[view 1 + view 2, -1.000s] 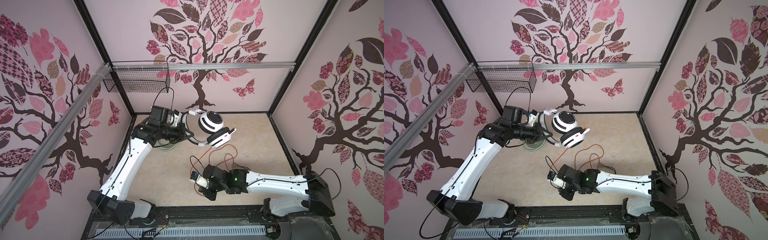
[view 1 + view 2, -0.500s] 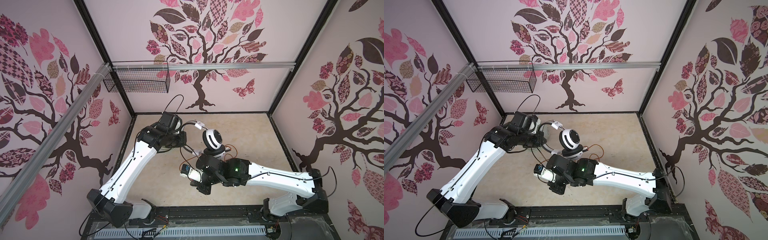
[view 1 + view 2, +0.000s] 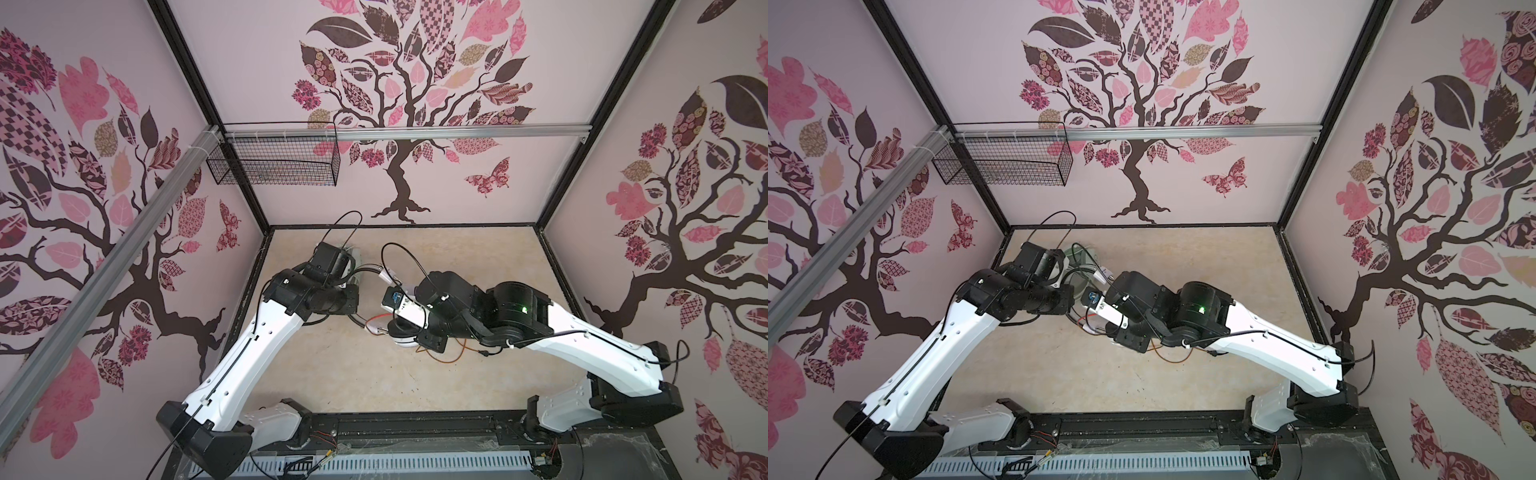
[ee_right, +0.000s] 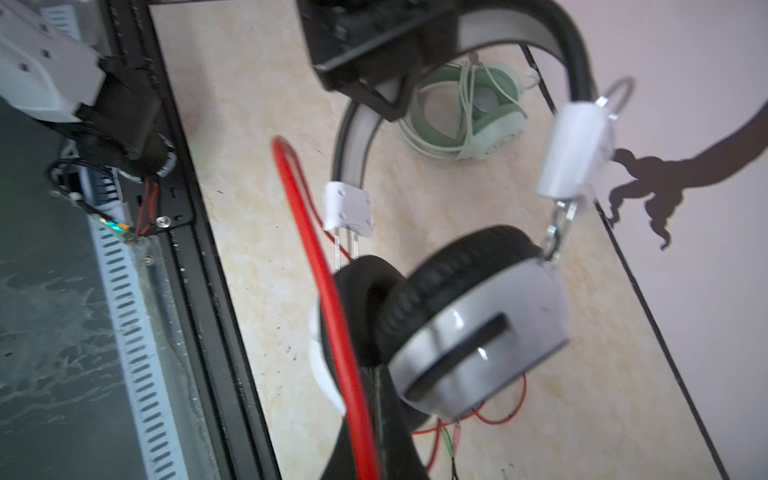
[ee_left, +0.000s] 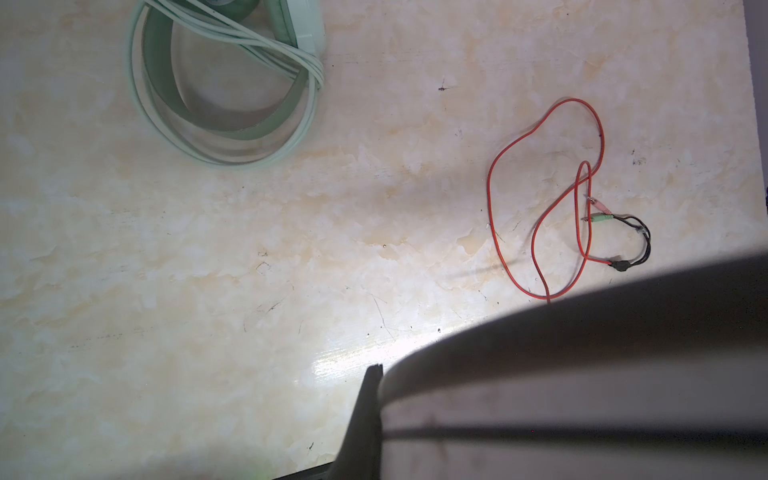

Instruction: Wrap the headphones

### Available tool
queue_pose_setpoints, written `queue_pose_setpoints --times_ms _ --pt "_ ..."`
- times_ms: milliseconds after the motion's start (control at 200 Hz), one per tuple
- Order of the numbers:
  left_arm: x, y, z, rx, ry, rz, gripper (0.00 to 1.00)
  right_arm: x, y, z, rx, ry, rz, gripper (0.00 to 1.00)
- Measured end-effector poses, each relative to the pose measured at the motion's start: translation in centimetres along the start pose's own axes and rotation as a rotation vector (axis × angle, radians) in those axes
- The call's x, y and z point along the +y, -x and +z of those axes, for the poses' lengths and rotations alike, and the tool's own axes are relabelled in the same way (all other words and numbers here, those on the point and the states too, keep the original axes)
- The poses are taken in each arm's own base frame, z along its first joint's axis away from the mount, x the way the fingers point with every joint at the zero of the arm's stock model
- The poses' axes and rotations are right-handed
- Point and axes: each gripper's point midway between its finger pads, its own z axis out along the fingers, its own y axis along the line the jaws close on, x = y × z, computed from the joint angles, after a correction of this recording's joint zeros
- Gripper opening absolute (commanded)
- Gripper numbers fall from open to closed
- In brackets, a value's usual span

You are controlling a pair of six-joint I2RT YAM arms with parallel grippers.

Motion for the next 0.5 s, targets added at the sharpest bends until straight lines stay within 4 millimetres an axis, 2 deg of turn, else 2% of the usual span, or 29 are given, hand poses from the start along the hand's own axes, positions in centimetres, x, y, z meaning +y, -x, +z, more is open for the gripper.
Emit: queue_pose_setpoints --times_ms 165,275,390,500 --pt "-0.2 -1.6 -0.9 0.009 -0.042 0.021 0.0 -5.2 -1.8 -0.8 0.054 -0.177 0.034 0.0" --pt "-0.4 -2.7 -1.1 0.028 -0.074 0.034 0.0 -8.2 -2.2 -1.9 0.066 -0.277 0.043 0.0" --pt "-0.8 -4.0 -1.2 0.062 -0.108 0.048 0.0 -9.7 -2.1 -2.6 0.059 -0.336 0.035 0.0" --pt "-1.5 -5.1 -1.2 0.096 -0.143 0.066 0.0 -10.4 -1.6 -2.6 0.045 -0.362 0.019 0.0"
